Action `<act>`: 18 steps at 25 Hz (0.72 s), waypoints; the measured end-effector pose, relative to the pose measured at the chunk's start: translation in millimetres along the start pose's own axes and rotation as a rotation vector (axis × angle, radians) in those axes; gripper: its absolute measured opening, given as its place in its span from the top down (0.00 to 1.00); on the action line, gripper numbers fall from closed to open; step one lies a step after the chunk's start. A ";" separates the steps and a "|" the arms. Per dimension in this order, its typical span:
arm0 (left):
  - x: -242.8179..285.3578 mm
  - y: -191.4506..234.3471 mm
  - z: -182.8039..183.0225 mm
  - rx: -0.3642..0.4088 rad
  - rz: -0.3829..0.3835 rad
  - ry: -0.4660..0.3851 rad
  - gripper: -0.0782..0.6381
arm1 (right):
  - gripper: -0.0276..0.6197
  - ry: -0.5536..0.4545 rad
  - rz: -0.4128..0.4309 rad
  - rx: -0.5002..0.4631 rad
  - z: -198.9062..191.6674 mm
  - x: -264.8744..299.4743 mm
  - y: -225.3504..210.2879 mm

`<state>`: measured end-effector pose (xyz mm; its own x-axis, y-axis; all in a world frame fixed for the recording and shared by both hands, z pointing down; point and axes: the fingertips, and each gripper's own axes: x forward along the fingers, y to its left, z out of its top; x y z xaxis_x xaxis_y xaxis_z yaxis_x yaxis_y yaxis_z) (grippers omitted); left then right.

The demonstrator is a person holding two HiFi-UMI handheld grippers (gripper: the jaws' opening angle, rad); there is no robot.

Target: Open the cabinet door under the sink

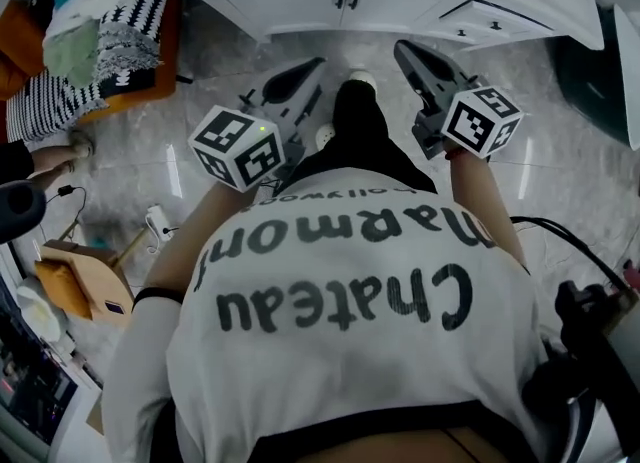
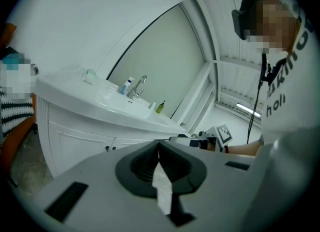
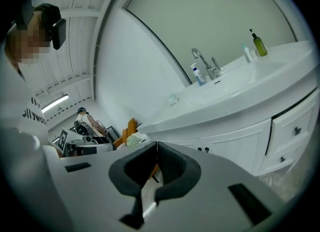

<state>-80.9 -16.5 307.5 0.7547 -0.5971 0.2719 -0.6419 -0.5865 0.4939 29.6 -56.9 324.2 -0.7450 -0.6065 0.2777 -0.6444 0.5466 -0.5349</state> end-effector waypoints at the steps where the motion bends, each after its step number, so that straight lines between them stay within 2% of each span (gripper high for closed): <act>1: -0.3 4.5 -4.2 0.007 0.009 0.016 0.88 | 0.94 0.004 0.007 0.009 -3.4 5.2 -1.1; 4: 3.5 19.4 -13.5 0.020 0.033 0.055 0.88 | 0.94 0.025 0.032 0.031 -12.6 20.1 -6.9; 7: 13.6 30.6 -14.5 0.006 0.047 0.051 0.88 | 0.94 0.047 0.034 0.054 -16.9 34.2 -19.5; 9: 22.3 37.0 -15.5 0.037 0.047 0.060 0.88 | 0.94 0.045 0.030 0.057 -17.9 44.3 -27.8; 11: 31.1 44.7 -15.6 0.066 0.046 0.068 0.88 | 0.94 0.054 0.036 0.032 -21.3 54.8 -33.3; 15: 50.4 64.0 -13.1 0.049 0.056 0.065 0.88 | 0.94 0.107 0.038 -0.069 -33.4 75.5 -48.8; 18: 68.8 80.0 -18.5 0.071 0.066 0.102 0.88 | 0.94 0.144 0.032 -0.089 -41.0 89.3 -64.4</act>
<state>-77.8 -94.3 381.0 0.7182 -0.5788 0.3861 -0.6957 -0.5873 0.4136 -2.6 -122.5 416.1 -0.7786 -0.5022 0.3762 -0.6275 0.6173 -0.4745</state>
